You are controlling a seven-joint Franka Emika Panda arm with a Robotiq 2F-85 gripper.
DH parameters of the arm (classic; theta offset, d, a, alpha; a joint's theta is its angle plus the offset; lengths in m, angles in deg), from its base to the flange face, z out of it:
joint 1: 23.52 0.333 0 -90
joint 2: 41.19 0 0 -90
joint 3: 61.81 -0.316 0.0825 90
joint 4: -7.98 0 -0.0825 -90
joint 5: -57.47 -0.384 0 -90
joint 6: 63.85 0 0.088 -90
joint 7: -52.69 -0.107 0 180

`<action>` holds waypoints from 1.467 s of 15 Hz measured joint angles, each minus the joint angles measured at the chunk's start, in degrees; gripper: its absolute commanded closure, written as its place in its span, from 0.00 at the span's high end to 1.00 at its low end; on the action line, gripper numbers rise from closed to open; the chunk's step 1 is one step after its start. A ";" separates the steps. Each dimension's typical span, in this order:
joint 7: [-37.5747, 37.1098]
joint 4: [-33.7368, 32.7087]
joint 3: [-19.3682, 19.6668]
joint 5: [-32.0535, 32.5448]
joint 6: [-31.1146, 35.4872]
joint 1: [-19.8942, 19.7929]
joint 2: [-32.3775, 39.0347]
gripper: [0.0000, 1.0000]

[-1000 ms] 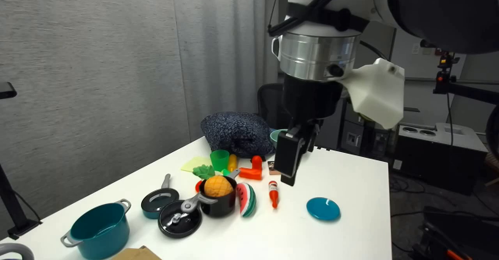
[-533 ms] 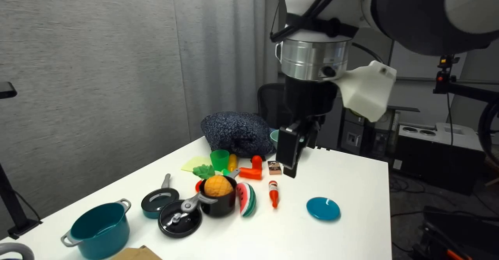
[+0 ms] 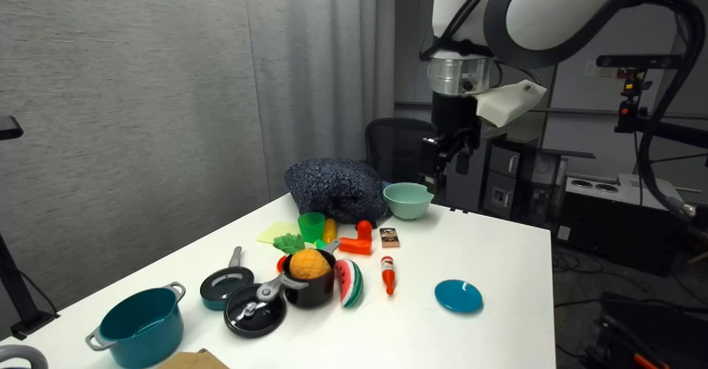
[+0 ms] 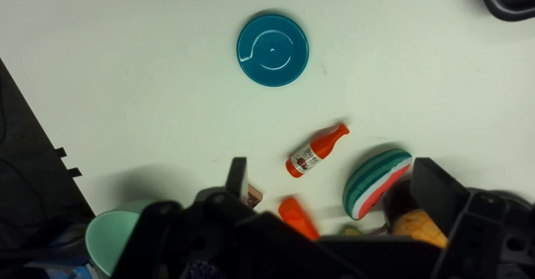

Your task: Move the ceramic bowl to the left

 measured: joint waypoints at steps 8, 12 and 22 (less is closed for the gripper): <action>-0.63 -1.71 2.57 -2.52 0.02 -1.46 1.54 1.00; -0.26 -2.76 4.02 0.80 -3.40 -2.32 2.40 1.00; -19.07 -11.74 9.93 -3.36 6.34 -5.43 15.92 1.00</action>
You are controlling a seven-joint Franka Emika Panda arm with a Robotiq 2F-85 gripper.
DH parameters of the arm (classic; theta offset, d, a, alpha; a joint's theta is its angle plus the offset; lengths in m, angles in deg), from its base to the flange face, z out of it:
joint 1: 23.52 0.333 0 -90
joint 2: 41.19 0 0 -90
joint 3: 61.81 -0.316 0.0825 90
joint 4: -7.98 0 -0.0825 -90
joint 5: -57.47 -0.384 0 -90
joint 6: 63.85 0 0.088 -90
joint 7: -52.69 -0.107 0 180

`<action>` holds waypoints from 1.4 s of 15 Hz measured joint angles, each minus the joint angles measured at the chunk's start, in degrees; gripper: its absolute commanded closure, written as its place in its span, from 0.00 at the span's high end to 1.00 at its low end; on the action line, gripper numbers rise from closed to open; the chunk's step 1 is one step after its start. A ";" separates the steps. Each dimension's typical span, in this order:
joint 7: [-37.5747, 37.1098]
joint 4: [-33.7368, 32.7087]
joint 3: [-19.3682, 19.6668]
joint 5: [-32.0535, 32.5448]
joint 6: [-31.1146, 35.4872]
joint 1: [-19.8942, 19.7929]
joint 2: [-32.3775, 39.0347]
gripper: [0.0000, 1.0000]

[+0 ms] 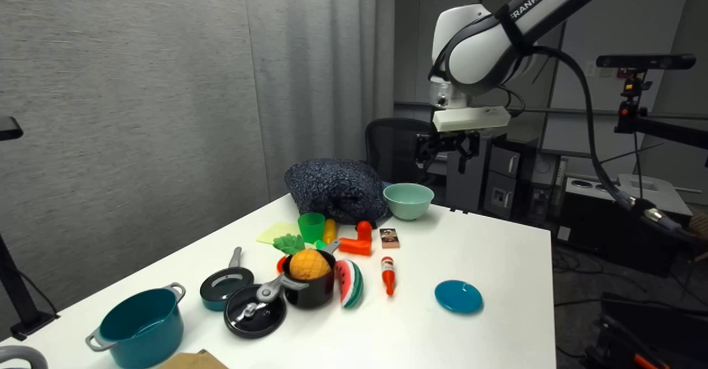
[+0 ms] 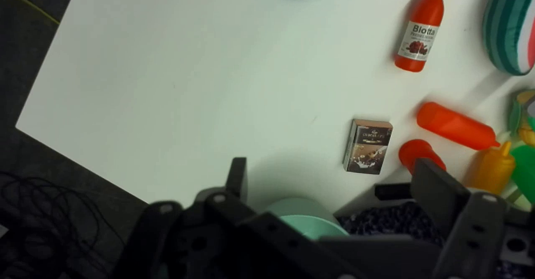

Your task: Move the ceramic bowl to the left

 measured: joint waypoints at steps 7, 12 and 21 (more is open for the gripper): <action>-7.56 -3.15 6.01 -1.91 0.86 -1.15 3.74 1.00; -7.26 -4.55 8.79 -1.40 0.86 -3.61 3.65 1.00; -6.50 -6.70 9.13 1.35 -3.83 -3.68 5.07 1.00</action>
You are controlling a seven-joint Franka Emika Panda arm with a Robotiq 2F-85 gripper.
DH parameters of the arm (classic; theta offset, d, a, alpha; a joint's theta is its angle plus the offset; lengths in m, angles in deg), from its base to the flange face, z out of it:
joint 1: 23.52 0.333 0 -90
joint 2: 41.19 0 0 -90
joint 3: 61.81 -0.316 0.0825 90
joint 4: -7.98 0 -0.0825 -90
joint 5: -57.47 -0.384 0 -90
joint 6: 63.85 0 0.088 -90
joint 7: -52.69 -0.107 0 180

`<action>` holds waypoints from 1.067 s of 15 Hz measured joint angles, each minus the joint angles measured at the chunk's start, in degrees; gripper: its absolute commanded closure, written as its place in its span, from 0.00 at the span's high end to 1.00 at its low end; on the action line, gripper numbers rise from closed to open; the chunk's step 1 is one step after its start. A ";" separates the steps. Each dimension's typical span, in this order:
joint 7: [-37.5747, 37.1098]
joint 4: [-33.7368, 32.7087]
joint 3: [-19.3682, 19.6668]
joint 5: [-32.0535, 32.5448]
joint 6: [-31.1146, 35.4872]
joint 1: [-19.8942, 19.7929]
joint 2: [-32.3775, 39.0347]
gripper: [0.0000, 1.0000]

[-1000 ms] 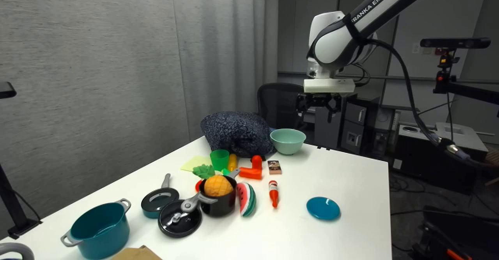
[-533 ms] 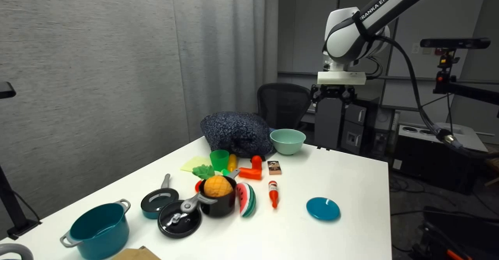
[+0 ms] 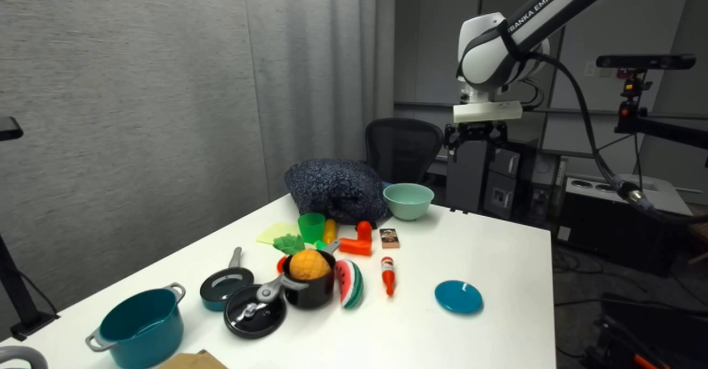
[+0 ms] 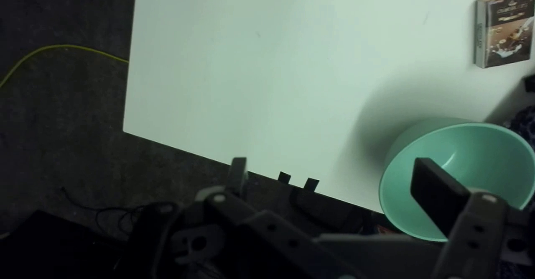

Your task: Move the ceramic bowl to the left

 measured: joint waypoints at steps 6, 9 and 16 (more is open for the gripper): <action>1.25 -10.56 1.47 0.53 -7.08 -1.31 7.21 1.00; -5.59 -16.53 -0.08 -6.42 -4.95 -1.18 12.81 1.00; -23.52 -26.00 -2.14 -16.36 1.03 -0.68 25.04 1.00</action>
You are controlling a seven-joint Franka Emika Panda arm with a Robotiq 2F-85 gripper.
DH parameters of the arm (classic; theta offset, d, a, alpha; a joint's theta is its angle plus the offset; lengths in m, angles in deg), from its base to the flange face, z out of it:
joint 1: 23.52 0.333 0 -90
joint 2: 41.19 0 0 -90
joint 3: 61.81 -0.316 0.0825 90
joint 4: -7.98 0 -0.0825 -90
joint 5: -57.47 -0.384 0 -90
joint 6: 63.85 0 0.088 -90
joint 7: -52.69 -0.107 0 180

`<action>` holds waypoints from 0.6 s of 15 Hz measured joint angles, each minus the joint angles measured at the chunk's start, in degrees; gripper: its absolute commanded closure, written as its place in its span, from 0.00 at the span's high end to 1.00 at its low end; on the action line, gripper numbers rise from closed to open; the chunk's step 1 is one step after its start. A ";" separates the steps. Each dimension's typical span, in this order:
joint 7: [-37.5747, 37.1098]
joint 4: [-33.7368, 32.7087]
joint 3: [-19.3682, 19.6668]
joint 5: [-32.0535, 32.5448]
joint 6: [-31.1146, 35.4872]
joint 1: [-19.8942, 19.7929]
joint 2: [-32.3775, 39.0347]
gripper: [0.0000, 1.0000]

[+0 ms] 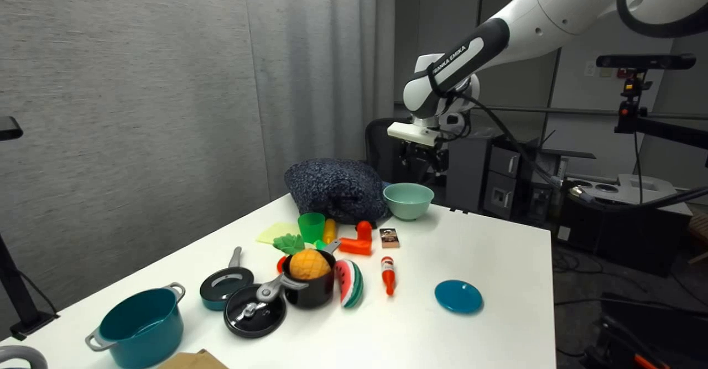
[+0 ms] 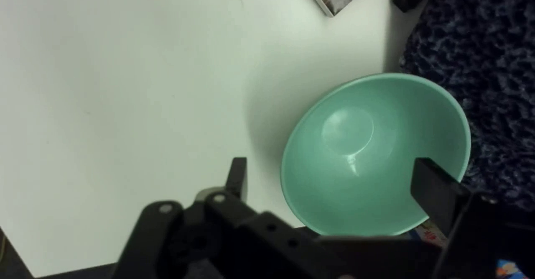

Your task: Move the ceramic bowl to the left

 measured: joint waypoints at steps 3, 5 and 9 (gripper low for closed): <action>-7.00 -2.84 0.49 -2.04 0.07 -0.85 2.72 1.00; -12.51 -4.21 0.90 -2.61 0.05 -1.19 4.24 1.00; -24.62 -5.85 1.05 -3.08 0.09 -1.19 6.91 1.00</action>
